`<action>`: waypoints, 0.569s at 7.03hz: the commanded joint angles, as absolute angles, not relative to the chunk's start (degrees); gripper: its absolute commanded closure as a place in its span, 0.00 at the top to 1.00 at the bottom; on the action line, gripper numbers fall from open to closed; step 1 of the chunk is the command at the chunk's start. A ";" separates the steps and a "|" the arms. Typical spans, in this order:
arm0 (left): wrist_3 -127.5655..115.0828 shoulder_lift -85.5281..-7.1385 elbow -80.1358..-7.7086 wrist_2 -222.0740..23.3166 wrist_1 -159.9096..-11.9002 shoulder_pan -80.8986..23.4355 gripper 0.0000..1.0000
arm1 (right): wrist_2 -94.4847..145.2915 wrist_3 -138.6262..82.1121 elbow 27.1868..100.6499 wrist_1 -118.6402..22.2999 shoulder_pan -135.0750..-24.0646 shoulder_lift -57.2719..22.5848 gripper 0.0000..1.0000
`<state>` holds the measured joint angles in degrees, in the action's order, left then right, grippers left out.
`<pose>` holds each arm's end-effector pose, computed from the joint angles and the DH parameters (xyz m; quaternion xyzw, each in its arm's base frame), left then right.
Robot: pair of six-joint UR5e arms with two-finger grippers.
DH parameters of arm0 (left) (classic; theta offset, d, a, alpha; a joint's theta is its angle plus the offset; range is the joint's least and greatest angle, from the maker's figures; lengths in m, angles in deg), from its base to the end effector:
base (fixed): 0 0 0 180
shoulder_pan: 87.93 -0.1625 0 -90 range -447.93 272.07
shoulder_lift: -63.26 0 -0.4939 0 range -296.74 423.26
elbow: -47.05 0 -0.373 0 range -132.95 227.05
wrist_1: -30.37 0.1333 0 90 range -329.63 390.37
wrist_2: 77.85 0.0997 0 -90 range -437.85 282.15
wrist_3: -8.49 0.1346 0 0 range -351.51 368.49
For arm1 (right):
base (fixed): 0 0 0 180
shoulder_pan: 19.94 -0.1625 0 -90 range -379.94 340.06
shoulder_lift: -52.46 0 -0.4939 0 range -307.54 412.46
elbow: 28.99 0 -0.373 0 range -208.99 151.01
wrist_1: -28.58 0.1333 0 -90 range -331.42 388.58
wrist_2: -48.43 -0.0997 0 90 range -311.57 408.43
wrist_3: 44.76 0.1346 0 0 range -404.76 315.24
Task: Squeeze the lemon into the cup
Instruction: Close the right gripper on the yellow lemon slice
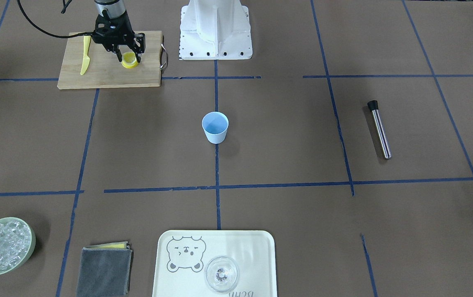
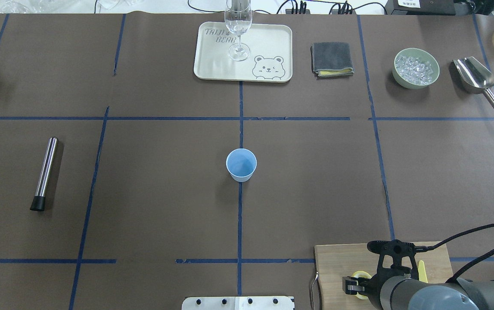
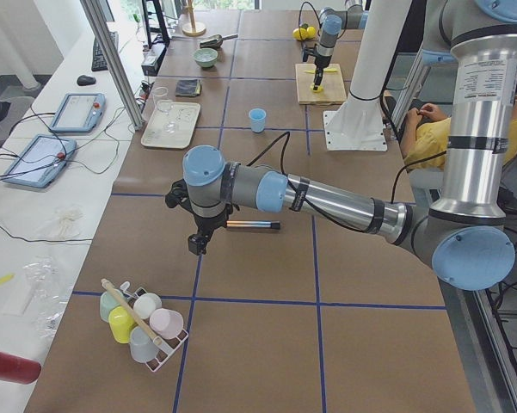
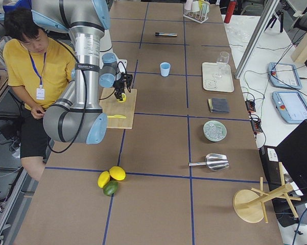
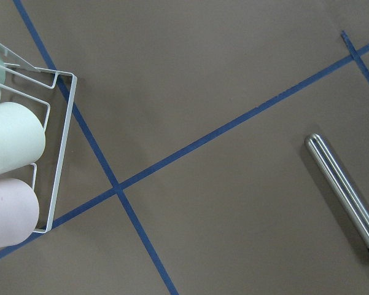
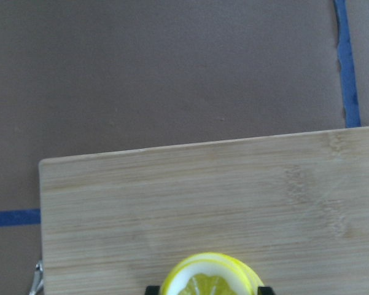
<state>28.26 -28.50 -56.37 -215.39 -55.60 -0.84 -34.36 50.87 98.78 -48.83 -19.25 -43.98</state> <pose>-0.0091 -0.4916 0.6284 0.1468 0.3838 0.2175 0.8854 -0.4294 -0.1450 0.4864 0.0377 -0.3759 0.0634 0.9237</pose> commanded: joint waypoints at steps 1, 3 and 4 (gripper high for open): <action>28.26 -28.50 -56.57 -215.39 -55.58 -0.74 1.00 | -34.45 50.87 102.04 -53.05 -19.32 -43.87 0.48; 28.26 -28.50 -56.49 -215.39 -55.58 -0.74 1.00 | -34.54 50.87 101.97 -53.16 -19.32 -43.86 0.49; 28.26 -28.41 -56.49 -215.39 -55.58 -0.74 1.00 | -34.54 50.87 102.14 -53.16 -19.41 -43.69 0.49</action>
